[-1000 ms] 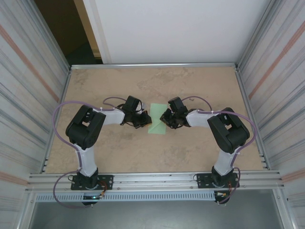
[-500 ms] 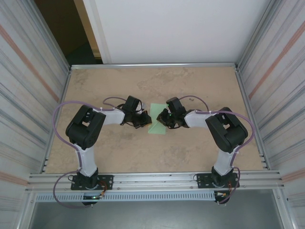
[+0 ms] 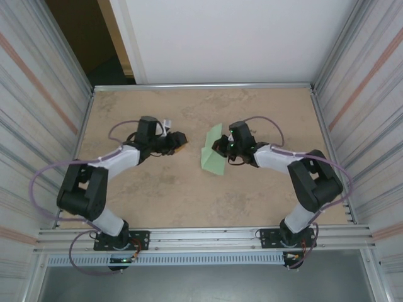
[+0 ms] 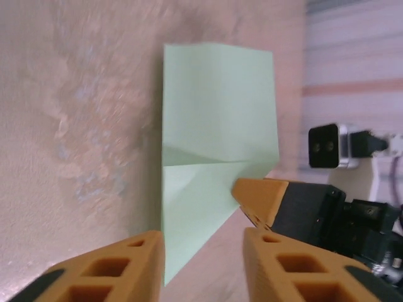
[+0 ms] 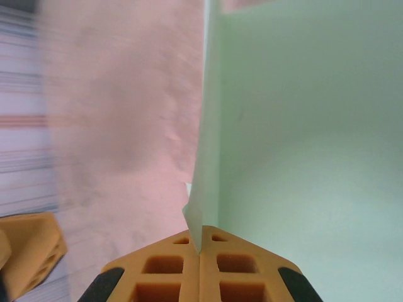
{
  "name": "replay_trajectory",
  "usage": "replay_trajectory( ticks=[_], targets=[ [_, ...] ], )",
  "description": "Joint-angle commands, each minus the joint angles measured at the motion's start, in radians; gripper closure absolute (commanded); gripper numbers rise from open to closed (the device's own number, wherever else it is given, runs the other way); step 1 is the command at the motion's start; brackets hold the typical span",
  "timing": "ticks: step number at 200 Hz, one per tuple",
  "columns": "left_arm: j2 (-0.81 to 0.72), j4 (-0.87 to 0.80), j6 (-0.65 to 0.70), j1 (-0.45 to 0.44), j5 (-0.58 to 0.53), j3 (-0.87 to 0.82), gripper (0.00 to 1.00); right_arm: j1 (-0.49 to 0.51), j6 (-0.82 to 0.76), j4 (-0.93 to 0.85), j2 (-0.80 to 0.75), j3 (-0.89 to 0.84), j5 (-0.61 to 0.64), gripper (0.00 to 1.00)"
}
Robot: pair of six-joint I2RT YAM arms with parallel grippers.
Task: Fold a paper plane with a square sheet of paper (pick it up from the middle)
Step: Pick up the paper from the center of the table.
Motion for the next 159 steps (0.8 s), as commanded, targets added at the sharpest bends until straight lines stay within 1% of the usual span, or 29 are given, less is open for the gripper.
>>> replay_trajectory(
  ticks=[1, 20, 48, 63, 80, 117, 129, 136, 141, 159],
  targets=[
    [-0.074, 0.132, -0.071, 0.024, 0.094, -0.057, 0.50, -0.044, -0.057, 0.082, -0.088, 0.003, -0.106, 0.96],
    [-0.115, 0.210, -0.099, 0.019, 0.126, -0.075, 0.38, -0.069, -0.040, 0.119, -0.117, 0.027, -0.207, 0.95],
    [-0.141, 0.339, -0.168, -0.004, 0.143, -0.103, 0.19, -0.075, 0.019, 0.184, -0.126, 0.071, -0.307, 0.95],
    [-0.145, 0.354, -0.175, -0.025, 0.154, -0.093, 0.14, -0.076, 0.064, 0.236, -0.120, 0.089, -0.354, 0.95],
    [-0.146, 0.363, -0.172, -0.051, 0.164, -0.073, 0.10, -0.074, 0.106, 0.285, -0.111, 0.100, -0.386, 0.95],
    [-0.134, 0.370, -0.174, -0.074, 0.187, -0.037, 0.13, -0.074, 0.155, 0.332, -0.104, 0.102, -0.424, 0.94],
    [-0.126, 0.404, -0.200, -0.076, 0.200, -0.031, 0.17, -0.074, 0.156, 0.344, -0.102, 0.100, -0.433, 0.94],
    [-0.120, 0.425, -0.214, -0.078, 0.210, -0.028, 0.21, -0.074, 0.156, 0.350, -0.103, 0.099, -0.437, 0.94],
    [-0.117, 0.436, -0.223, -0.079, 0.213, -0.026, 0.23, -0.074, 0.191, 0.350, -0.104, 0.099, -0.439, 0.93],
    [-0.114, 0.458, -0.241, -0.083, 0.215, -0.024, 0.32, -0.074, 0.194, 0.357, -0.105, 0.099, -0.447, 0.93]
  ],
)
